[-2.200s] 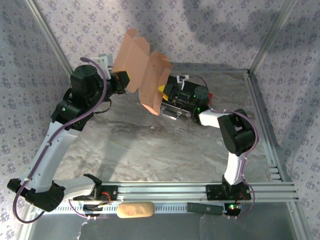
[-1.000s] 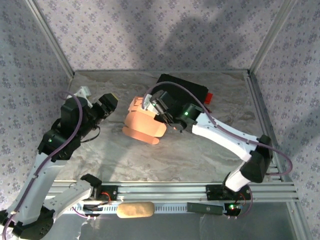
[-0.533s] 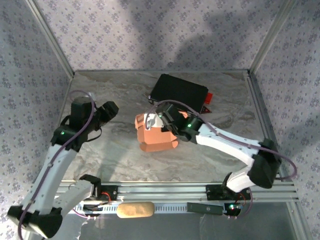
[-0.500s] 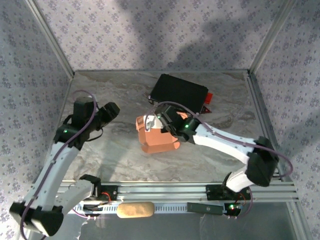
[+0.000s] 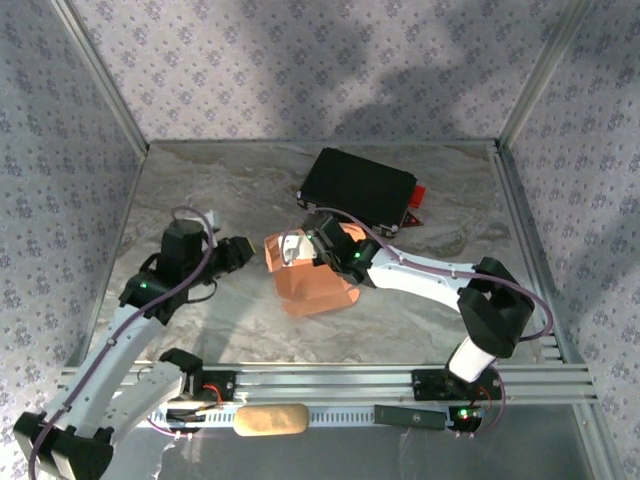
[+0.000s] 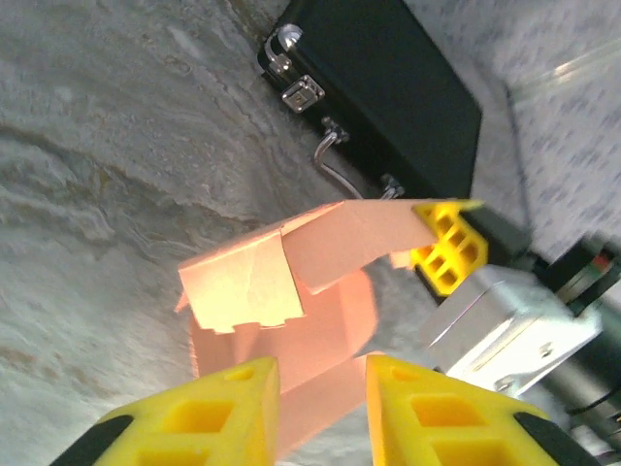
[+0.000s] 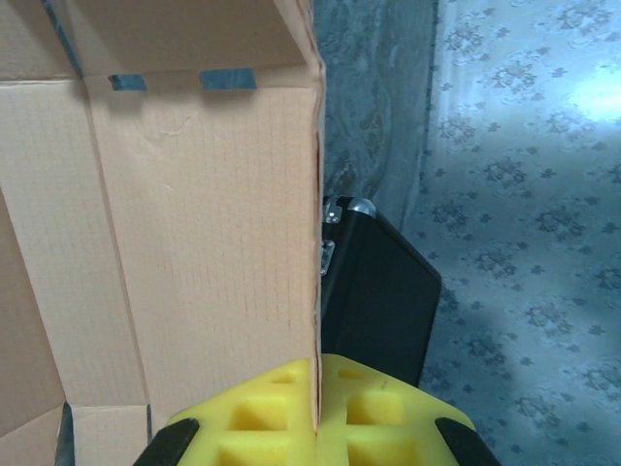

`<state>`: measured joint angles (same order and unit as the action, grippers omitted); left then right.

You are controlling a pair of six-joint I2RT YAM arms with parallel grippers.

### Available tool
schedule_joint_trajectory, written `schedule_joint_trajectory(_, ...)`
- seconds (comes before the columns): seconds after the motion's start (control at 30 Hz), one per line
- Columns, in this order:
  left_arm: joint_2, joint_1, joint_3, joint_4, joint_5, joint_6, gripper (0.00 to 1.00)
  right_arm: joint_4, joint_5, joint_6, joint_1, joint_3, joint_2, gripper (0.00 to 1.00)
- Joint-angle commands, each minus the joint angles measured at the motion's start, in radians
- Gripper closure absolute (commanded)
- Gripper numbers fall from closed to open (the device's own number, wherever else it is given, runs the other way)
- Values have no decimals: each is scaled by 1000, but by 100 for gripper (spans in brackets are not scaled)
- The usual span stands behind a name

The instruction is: Fold the paper box

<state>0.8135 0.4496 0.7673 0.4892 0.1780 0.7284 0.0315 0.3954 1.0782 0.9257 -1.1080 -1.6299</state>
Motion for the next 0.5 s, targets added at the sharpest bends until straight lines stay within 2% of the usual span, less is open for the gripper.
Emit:
schedule_joint_trajectory(0.0,7,100,-119,-117,-154,-264,67,44,-48,-30,-11,-59,-7,100)
schedule_joint_trajectory(0.07,0,192,-178,-199,-305,-320,55,63,-56,-33,-11,-70,-13,100)
schedule_joint_trajectory(0.13,8,225,-203,-253,-366,-348,49,76,-62,-37,-12,-75,-16,100)
schedule_joint_trajectory(0.37,70,309,-261,-414,-501,-433,39,105,-78,-58,-15,-106,-29,100)
schedule_joint_trajectory(0.47,94,314,-283,-479,-500,-449,36,114,-86,-63,-16,-108,-30,100)
